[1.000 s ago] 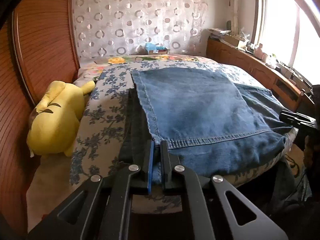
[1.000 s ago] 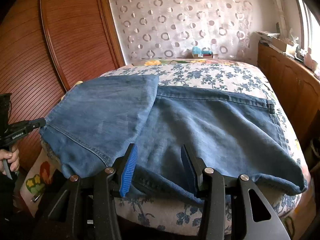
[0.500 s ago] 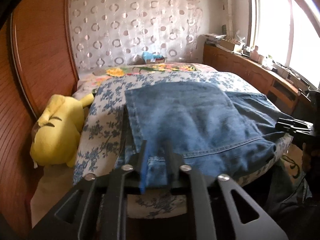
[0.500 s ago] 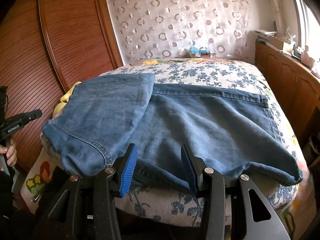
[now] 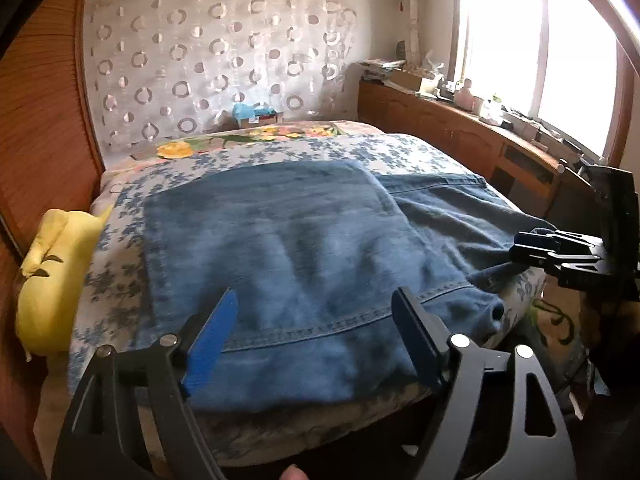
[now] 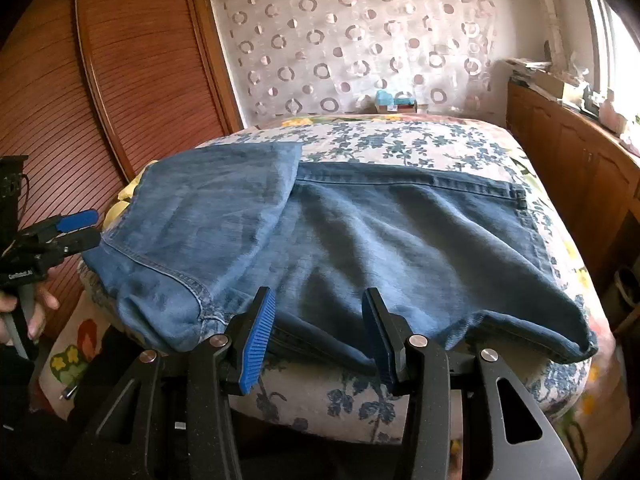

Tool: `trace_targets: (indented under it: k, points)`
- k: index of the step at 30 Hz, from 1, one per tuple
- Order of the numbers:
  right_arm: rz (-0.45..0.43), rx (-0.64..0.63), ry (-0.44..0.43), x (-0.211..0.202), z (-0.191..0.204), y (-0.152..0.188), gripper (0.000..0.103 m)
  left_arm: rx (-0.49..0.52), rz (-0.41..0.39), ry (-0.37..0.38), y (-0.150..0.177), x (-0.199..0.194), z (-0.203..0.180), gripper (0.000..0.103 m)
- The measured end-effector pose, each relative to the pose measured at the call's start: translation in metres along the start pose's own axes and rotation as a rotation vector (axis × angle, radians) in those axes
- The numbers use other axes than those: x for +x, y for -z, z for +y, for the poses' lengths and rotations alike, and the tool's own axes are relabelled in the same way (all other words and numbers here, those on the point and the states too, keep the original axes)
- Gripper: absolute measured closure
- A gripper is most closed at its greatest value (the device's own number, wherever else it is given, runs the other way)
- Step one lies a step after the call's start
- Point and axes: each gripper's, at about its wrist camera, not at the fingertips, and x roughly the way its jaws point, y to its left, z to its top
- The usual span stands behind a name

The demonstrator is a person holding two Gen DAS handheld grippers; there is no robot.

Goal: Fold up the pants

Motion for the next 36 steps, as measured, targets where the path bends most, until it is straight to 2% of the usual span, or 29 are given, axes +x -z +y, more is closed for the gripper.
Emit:
trace_targets:
  k: [8,28,36]
  points:
    - [-0.021,0.017,0.038,-0.017,-0.012,0.007,0.056,0.027,0.013,0.01,-0.007,0.014,-0.023,0.023]
    - [-0.097,0.154,0.291,-0.064,-0.079,0.035,0.056,0.064,0.028,0.043,-0.009,0.022,-0.057,0.023]
    - [-0.063,0.204,0.281,-0.061,-0.092,0.042,0.056,0.064,0.04,0.049,-0.006,0.025,-0.059,0.023]
